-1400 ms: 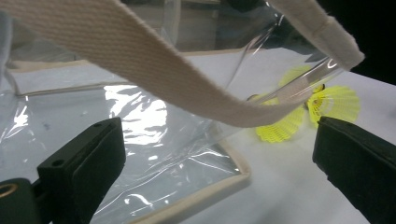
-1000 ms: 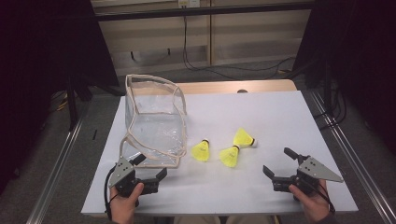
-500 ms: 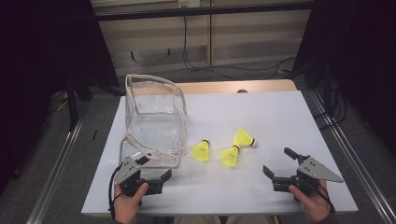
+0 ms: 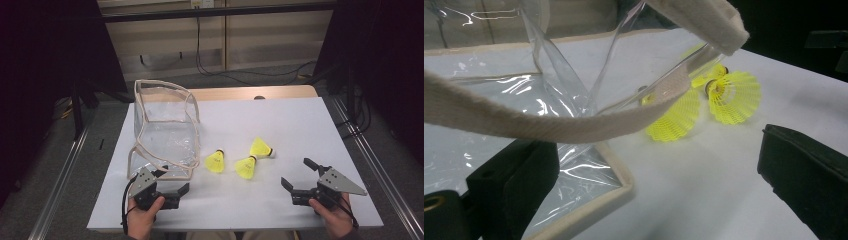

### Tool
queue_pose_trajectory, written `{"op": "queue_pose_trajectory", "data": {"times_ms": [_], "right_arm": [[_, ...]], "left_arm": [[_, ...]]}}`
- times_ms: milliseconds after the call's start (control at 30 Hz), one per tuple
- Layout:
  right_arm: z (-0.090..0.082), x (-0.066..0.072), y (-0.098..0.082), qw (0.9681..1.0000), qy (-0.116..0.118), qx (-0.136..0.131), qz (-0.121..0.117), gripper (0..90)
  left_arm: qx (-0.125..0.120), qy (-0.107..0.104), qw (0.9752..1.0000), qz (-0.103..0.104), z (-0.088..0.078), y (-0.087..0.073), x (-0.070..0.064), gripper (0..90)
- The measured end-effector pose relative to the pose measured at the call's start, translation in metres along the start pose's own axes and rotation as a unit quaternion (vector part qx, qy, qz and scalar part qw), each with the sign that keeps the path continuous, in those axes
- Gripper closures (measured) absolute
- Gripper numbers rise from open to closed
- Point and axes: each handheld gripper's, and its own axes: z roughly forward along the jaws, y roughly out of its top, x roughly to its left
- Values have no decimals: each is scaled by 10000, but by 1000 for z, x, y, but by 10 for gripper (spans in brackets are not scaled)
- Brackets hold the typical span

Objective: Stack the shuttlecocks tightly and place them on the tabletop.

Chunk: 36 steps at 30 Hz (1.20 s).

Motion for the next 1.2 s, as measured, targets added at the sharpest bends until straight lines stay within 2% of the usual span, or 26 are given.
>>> {"op": "queue_pose_trajectory", "data": {"times_ms": [867, 1200], "right_arm": [[2, 1, -1, 9999, 97, 14, -60, 16], [2, 1, -1, 9999, 106, 28, -72, 17]], "left_arm": [[108, -93, 9999, -87, 7, 3, -11, 32], [175, -181, 9997, -51, 10, 3, -15, 30]]}}
